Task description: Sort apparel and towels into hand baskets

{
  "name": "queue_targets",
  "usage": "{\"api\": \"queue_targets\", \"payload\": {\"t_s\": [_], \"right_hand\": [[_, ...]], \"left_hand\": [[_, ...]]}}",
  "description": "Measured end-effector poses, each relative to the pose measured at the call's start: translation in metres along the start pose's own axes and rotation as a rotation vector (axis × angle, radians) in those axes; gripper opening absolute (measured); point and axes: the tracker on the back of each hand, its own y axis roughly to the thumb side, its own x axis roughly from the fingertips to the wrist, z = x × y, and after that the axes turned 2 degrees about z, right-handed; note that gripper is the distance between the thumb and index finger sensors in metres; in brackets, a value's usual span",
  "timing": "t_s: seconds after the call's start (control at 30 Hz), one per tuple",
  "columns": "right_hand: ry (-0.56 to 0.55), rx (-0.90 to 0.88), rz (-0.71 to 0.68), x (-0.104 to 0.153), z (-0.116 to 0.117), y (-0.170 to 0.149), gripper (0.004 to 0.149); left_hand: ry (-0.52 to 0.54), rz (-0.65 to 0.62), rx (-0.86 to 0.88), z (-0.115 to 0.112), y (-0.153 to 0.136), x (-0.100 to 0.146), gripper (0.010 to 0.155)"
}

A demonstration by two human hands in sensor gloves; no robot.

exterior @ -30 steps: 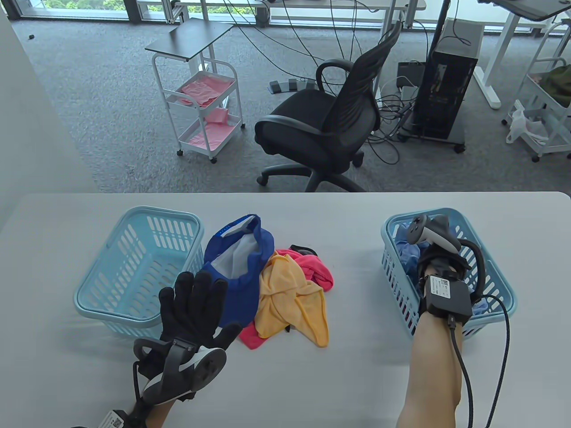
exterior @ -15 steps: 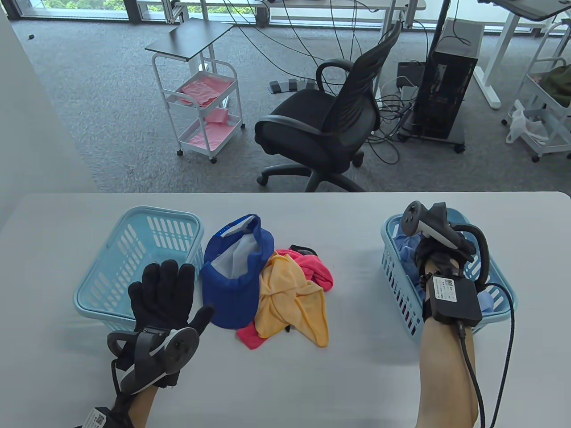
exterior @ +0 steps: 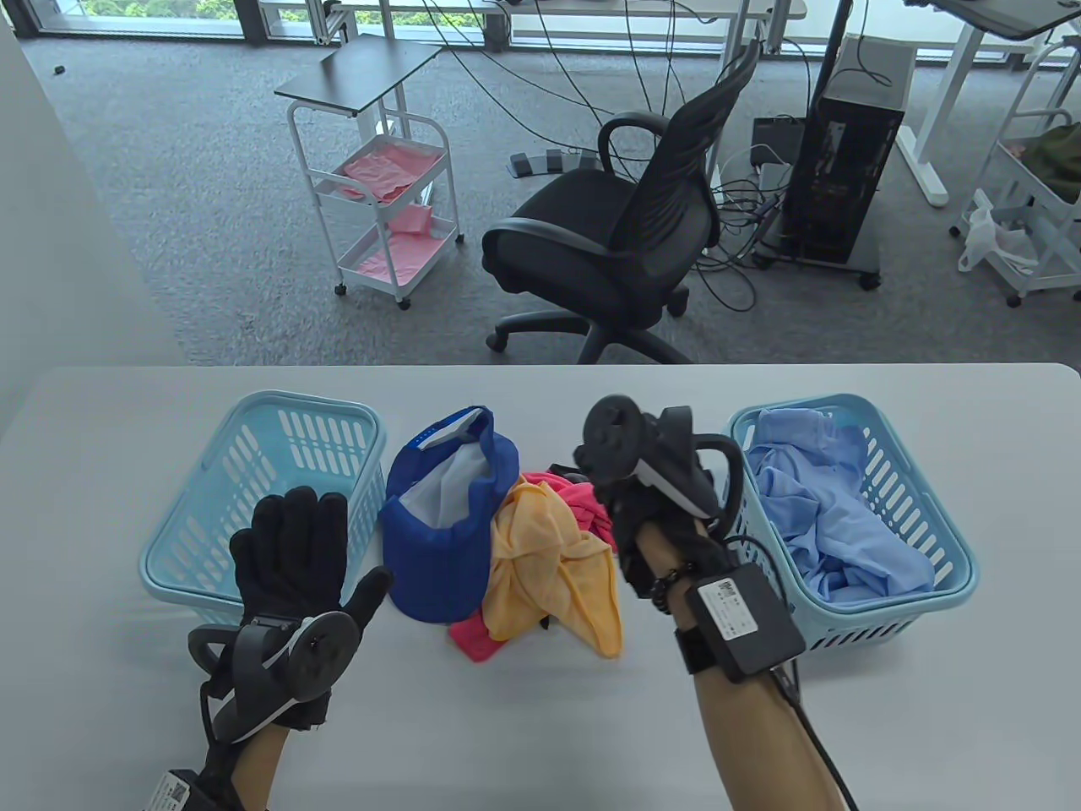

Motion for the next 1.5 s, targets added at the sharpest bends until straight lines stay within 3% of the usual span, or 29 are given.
{"api": "queue_targets", "payload": {"t_s": [0.2,0.4,0.6,0.7,0.9,1.07,1.2,1.5], "right_hand": [[0.136,-0.093,0.07,-0.004,0.078,0.055,0.062],[0.192,-0.016,0.17,-0.018,0.145,0.07,0.062],[0.254,0.01,0.256,-0.03,0.176,0.07,0.059],[0.272,-0.063,0.338,-0.03,0.185,0.067,0.057],[0.234,-0.176,0.425,-0.028,0.185,0.058,0.04],[0.231,-0.467,0.522,-0.022,0.172,0.042,0.039],[0.169,-0.544,0.544,-0.015,0.154,0.028,0.038],[0.043,-0.575,0.426,0.003,0.094,0.017,0.038]], "left_hand": [[-0.013,-0.014,0.008,-0.001,0.001,0.002,0.084],[0.001,-0.033,0.02,0.002,0.006,0.003,0.084],[0.004,-0.049,0.015,0.003,0.01,0.004,0.084],[0.01,-0.047,0.013,0.003,0.009,0.005,0.084],[0.019,-0.047,0.015,0.003,0.008,0.006,0.084],[0.021,-0.051,0.019,0.003,0.008,0.006,0.083],[0.022,-0.06,0.021,0.002,0.01,0.007,0.083],[0.027,-0.067,0.026,0.002,0.011,0.008,0.084]]}}
